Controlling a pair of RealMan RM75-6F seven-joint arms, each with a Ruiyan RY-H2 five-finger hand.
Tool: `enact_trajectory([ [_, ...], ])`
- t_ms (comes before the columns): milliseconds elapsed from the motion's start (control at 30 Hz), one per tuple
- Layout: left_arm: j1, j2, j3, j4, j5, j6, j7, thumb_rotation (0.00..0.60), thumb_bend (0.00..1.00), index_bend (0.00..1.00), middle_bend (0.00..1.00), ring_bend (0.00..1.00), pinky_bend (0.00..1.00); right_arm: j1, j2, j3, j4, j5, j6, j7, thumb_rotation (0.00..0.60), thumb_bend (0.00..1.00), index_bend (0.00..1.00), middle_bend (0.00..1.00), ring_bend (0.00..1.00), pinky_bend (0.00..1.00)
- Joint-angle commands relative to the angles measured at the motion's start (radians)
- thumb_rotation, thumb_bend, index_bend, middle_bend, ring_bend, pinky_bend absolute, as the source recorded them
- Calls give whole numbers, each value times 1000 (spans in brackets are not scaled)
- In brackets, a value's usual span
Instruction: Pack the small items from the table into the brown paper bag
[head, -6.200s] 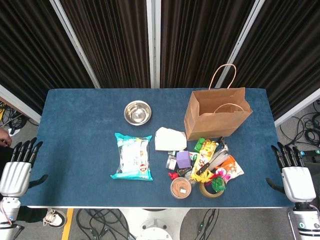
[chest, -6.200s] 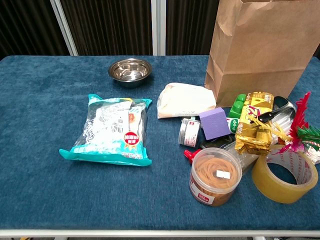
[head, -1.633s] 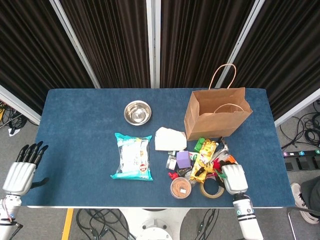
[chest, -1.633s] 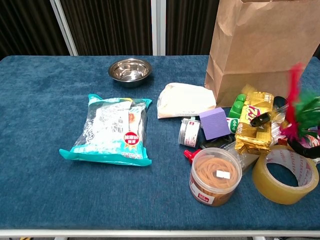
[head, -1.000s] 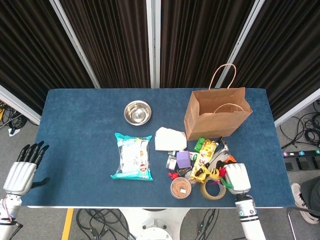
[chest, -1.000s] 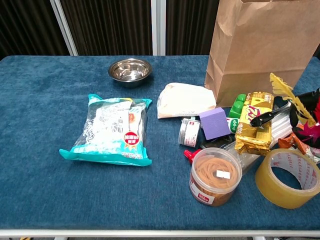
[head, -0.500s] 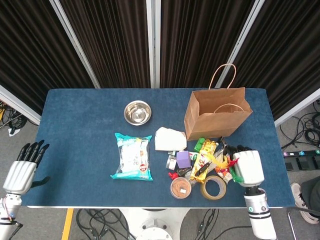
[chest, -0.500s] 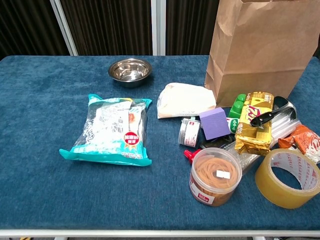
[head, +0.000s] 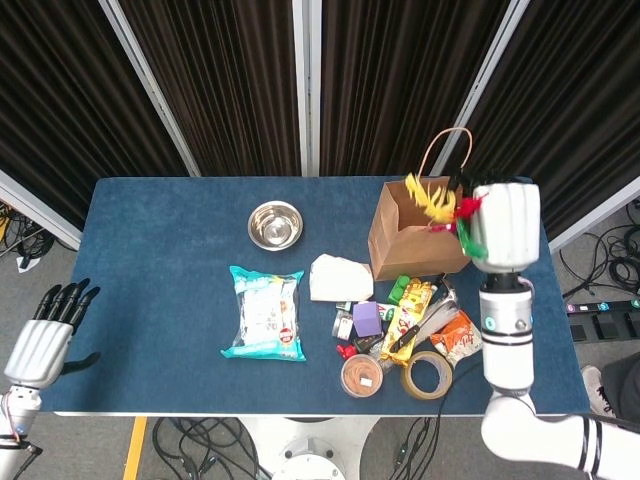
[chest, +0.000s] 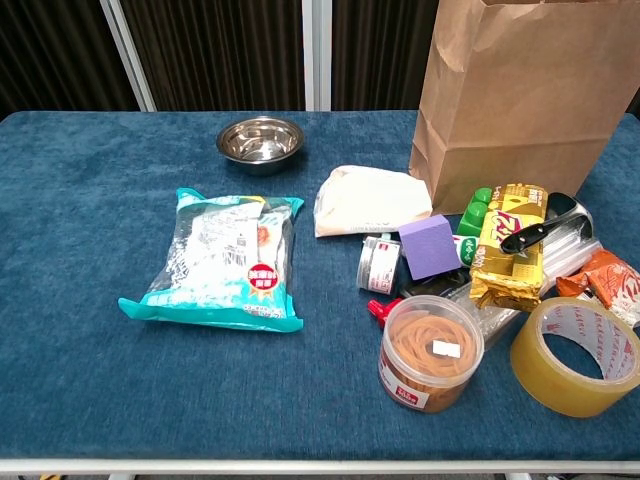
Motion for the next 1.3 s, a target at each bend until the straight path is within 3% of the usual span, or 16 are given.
enact_trajectory([
  [33, -2, 4, 0, 4, -1, -1, 2, 600, 51, 97, 67, 0, 49, 116, -41, 73, 175, 130, -41, 15, 600, 509, 791, 707, 615, 752],
  [233, -15, -2, -8, 18, -19, -30, -8, 600, 51, 97, 66, 0, 49, 211, -103, 80, 420, 244, -103, 131, 600, 509, 791, 708, 615, 752],
  [633, -33, -34, -10, 71, -47, -80, -11, 600, 50, 97, 67, 0, 49, 279, -195, 26, 739, 322, -233, 383, 600, 502, 792, 701, 615, 752],
  [700, -34, -37, -9, 74, -48, -83, -8, 600, 51, 97, 67, 0, 49, 282, -197, 21, 748, 342, -256, 400, 600, 449, 769, 679, 610, 738],
  [867, -37, -40, -8, 73, -49, -87, -4, 600, 51, 97, 67, 0, 49, 272, -163, -10, 729, 386, -339, 425, 600, 126, 614, 617, 495, 616],
  [933, -38, -37, -8, 66, -47, -86, -7, 600, 51, 98, 66, 0, 49, 267, -151, -24, 724, 379, -350, 439, 600, 44, 568, 588, 456, 588],
  [1067, -39, -29, -7, 48, -32, -70, -4, 600, 51, 98, 66, 0, 49, 250, -126, -50, 696, 341, -349, 489, 600, 1, 519, 549, 400, 535],
  [1300, -41, -17, -8, 33, -31, -65, -5, 600, 50, 97, 67, 0, 49, 225, -72, -76, 625, 271, -335, 560, 600, 0, 365, 382, 196, 250],
])
